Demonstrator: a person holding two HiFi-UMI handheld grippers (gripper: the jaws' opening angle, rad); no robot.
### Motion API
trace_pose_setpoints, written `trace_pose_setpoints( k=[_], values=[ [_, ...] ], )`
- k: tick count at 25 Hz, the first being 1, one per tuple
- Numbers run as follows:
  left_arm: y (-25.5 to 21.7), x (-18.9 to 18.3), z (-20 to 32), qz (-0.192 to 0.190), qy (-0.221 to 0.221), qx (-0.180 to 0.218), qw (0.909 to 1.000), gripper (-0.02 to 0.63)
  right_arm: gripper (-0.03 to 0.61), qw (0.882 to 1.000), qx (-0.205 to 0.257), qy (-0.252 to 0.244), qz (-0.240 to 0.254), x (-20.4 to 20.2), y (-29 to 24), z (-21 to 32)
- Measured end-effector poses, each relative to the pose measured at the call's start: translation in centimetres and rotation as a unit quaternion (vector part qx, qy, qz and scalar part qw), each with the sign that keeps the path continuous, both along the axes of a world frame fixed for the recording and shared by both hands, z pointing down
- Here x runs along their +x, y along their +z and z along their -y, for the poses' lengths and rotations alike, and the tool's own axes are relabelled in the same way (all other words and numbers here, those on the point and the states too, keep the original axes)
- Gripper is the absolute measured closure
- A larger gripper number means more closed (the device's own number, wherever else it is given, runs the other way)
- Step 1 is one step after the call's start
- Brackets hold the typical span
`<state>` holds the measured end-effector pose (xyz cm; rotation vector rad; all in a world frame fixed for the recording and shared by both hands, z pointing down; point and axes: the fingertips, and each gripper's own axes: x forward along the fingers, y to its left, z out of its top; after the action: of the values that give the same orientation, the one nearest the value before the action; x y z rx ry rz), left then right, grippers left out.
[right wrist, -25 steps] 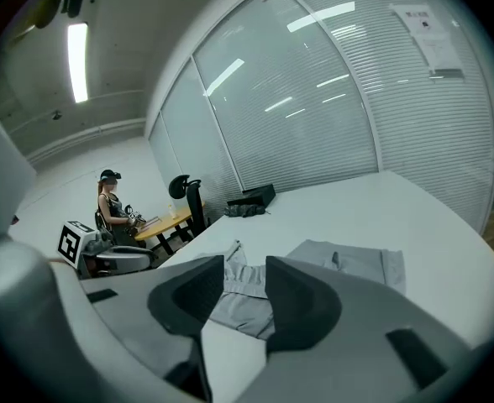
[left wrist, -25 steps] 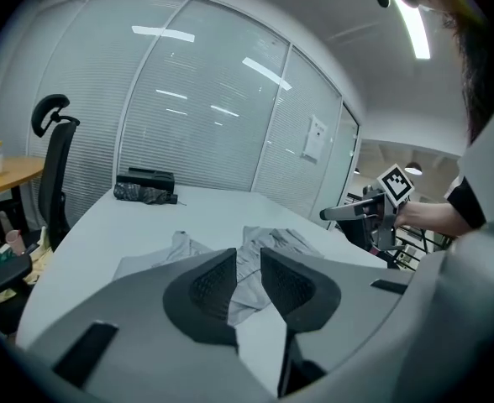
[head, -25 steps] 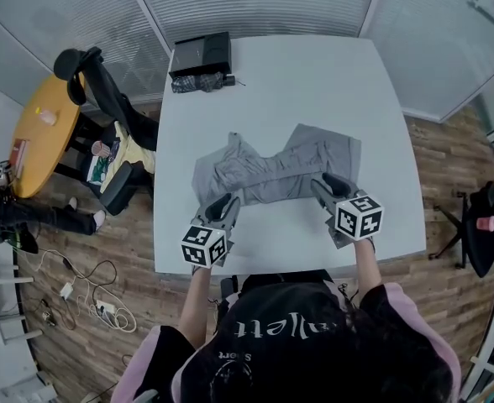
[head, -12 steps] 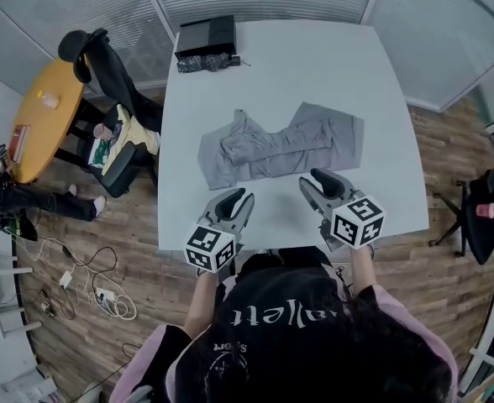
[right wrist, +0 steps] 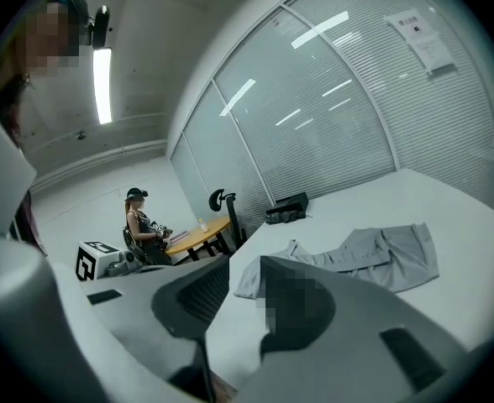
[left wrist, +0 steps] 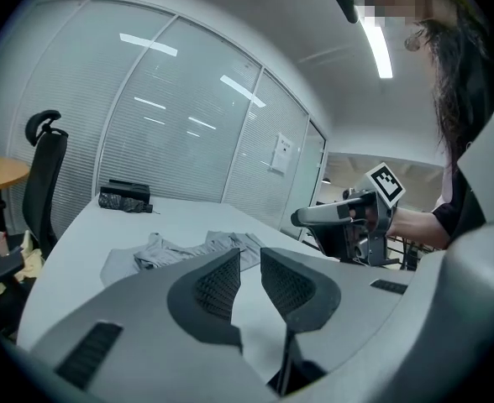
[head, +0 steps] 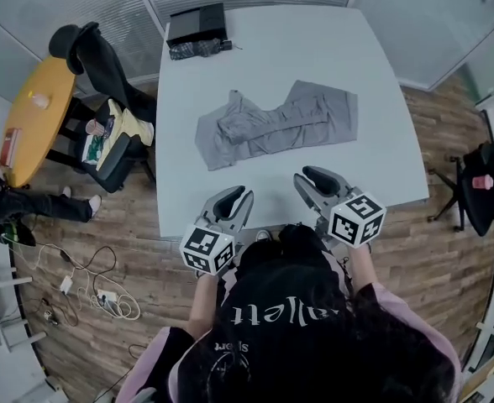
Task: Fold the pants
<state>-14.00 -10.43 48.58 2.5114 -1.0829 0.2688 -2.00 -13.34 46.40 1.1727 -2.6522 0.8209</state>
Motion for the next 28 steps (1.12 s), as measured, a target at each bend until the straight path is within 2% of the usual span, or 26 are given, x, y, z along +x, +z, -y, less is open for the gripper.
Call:
trace_pose_setpoints(
  k=[6, 12, 16, 20, 28],
  values=[
    [0.8, 0.2, -2.1, -0.007, 0.015, -0.009, 0.9998, 0.522, 0.478, 1.000, -0.010, 0.018, -0.008, 0.3, 0.4, -3.1],
    [0.0, 1.3, -3.6, -0.006, 0.031, 0.001, 0.9995, 0.522, 0.509, 1.000, -0.003, 0.019, -0.012, 0.6, 0.2, -4.8],
    [-1.4, 3.0, -4.3, -0.016, 0.037, 0.013, 0.9991, 0.522, 0.515, 1.000, 0.009, 0.020, -0.011, 1.6, -0.5, -5.5],
    [-2.7, 5.0, -5.6, -0.007, 0.048, 0.024, 0.9985, 0.523, 0.517, 1.000, 0.014, 0.015, -0.009, 3.0, -0.8, -6.4],
    [-5.1, 9.1, -10.5, -0.009, 0.052, 0.042, 0.9977, 0.523, 0.517, 1.000, 0.021, 0.003, -0.005, 6.4, -1.6, -10.8]
  ],
)
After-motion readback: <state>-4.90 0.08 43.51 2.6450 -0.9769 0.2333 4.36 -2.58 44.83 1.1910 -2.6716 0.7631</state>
